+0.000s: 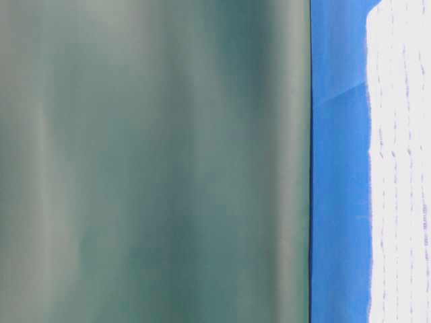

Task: Fold the blue towel.
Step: 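Move both grippers to the towel's top corners and grasp them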

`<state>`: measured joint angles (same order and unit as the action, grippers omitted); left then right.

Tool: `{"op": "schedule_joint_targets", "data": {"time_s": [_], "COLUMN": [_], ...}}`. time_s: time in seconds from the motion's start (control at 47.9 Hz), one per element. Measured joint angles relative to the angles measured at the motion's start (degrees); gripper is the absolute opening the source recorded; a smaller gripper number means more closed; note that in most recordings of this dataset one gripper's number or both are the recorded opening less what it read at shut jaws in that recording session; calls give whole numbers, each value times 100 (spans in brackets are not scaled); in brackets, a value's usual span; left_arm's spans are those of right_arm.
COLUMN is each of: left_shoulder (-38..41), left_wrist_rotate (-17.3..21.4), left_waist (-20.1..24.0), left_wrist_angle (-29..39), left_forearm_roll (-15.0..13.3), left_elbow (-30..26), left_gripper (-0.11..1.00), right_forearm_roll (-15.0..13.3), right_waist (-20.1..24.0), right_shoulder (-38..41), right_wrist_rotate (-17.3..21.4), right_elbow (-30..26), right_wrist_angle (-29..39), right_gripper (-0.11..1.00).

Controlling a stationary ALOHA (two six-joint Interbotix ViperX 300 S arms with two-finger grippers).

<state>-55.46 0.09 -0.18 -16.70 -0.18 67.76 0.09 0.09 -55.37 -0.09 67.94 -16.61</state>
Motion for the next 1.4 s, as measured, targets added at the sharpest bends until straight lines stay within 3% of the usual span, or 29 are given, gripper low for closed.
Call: {"op": "schedule_joint_targets", "data": {"time_s": [0.125,0.272,0.585,0.689,0.856,0.898,1.086,1.399], "left_shoulder": [35,70,765,1178,2162,2373,3480,4605], "left_wrist_rotate": [18,53,-9,-18,-18,-18,-26,-26], "left_waist": [9,79,958,1187,1564,1617,1872,2145], "left_wrist_angle": [26,35,18,-26,-308,-422,-1002,-1336], "left_forearm_roll": [-176,-193,-202,-202,-220,-229,-229,-237], "left_elbow": [0,0,26,26,79,97,149,141], "left_gripper": [0,0,2,19,68,76,72,71], "right_forearm_roll": [9,62,360,457,545,580,668,888], "right_waist": [-62,-308,-1125,-1459,-1775,-1863,-2127,-2197], "right_shoulder": [44,158,765,1107,1802,2048,3076,4562], "right_wrist_rotate": [18,18,18,18,18,26,26,26], "right_elbow": [-26,-79,-88,-88,-88,-88,-88,-123], "right_wrist_angle": [0,0,-9,-9,-18,-35,-308,-949], "right_gripper": [0,0,3,22,72,79,67,67]}}
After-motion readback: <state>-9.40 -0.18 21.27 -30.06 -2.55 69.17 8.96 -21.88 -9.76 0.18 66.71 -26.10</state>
